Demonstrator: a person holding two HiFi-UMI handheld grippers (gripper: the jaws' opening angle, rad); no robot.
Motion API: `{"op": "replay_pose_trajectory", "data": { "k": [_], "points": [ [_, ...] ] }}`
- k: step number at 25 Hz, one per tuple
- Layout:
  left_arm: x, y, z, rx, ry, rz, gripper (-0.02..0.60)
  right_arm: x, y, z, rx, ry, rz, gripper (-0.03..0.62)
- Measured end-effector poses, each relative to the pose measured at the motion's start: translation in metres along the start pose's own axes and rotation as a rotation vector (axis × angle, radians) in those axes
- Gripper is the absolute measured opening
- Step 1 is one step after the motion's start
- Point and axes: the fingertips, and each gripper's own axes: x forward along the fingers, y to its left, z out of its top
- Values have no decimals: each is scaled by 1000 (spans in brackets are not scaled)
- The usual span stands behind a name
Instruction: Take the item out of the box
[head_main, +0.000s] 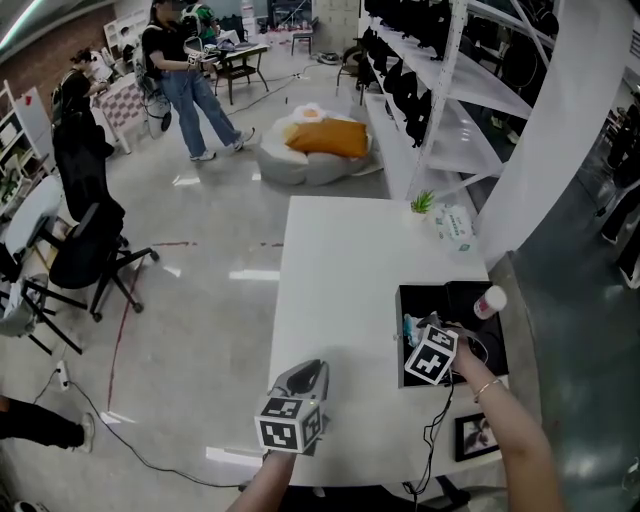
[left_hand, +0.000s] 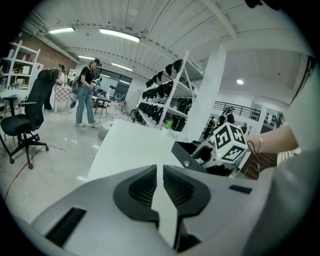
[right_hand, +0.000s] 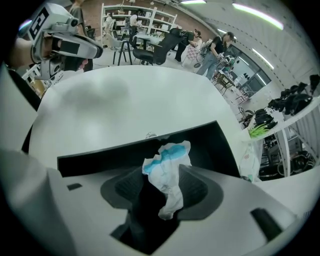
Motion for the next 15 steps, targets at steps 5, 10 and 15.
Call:
{"op": "replay_pose_trajectory", "data": {
  "k": [5, 10, 15],
  "points": [
    [-1, -2, -1, 3, 5, -5, 40, 0, 6, 0, -31, 2, -2, 170],
    [-4, -3, 1, 10, 2, -14, 40, -2, 4, 0, -50, 1, -81, 120],
    [-7, -3, 2, 20, 3, -17, 40, -4, 2, -1, -31, -12, -131, 100]
  ]
}}
